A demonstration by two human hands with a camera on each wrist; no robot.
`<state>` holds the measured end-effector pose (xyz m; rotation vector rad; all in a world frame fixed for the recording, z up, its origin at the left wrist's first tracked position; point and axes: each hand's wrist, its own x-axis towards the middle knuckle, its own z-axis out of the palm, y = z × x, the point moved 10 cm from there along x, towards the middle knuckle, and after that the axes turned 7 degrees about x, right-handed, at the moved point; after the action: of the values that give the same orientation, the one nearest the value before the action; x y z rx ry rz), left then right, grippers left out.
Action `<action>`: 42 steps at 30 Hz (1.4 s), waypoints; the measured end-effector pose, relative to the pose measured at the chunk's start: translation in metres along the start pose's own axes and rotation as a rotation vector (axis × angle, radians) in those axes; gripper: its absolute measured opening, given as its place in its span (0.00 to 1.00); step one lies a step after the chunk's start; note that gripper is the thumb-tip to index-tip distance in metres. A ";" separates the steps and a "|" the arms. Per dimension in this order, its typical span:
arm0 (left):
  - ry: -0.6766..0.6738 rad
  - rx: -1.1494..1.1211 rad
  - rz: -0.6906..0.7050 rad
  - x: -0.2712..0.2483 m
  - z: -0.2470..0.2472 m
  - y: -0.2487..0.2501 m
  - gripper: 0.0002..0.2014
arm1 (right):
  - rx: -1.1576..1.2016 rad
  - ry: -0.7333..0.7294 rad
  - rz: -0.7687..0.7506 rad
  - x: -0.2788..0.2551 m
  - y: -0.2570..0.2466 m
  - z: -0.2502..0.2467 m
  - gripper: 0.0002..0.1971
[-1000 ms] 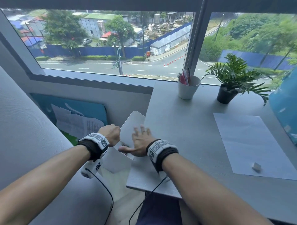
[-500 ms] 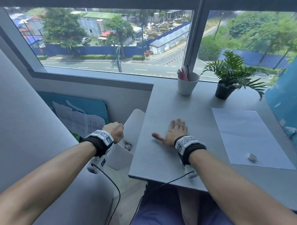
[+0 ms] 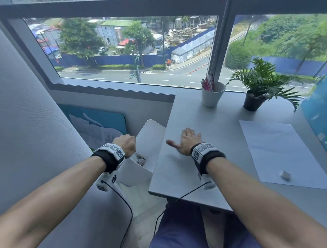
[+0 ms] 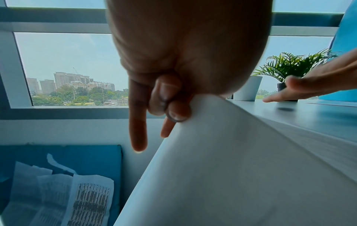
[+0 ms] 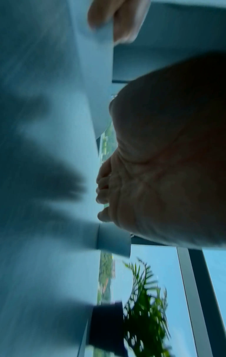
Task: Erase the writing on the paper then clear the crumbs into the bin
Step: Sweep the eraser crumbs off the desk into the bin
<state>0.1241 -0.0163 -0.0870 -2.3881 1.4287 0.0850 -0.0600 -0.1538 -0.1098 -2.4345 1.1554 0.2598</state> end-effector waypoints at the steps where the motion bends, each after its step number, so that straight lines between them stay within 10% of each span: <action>1: -0.001 0.000 0.003 -0.001 0.001 0.001 0.07 | 0.006 0.003 0.069 0.002 0.013 0.002 0.59; 4: -0.007 0.010 0.010 -0.004 0.003 0.003 0.07 | -0.008 -0.050 0.052 -0.004 -0.014 0.027 0.63; 11: -0.012 0.066 0.009 -0.007 0.006 0.010 0.11 | -0.067 -0.204 -0.557 -0.051 -0.148 0.068 0.49; 21: -0.009 0.005 -0.016 -0.026 0.010 0.002 0.07 | -0.018 -0.002 0.064 -0.033 0.043 0.020 0.61; 30: -0.024 0.036 -0.034 -0.028 0.016 0.001 0.11 | -0.036 -0.250 -0.485 -0.084 -0.154 0.088 0.57; 39: -0.043 -0.045 -0.013 -0.025 0.022 -0.001 0.11 | -0.021 -0.054 0.080 -0.043 0.027 0.015 0.63; 42: -0.059 -0.057 0.006 -0.026 0.025 -0.001 0.10 | -0.046 -0.142 0.018 -0.058 0.003 0.045 0.70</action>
<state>0.1154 0.0141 -0.1042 -2.4068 1.4245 0.1984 -0.0981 -0.0952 -0.1305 -2.4025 1.1207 0.4611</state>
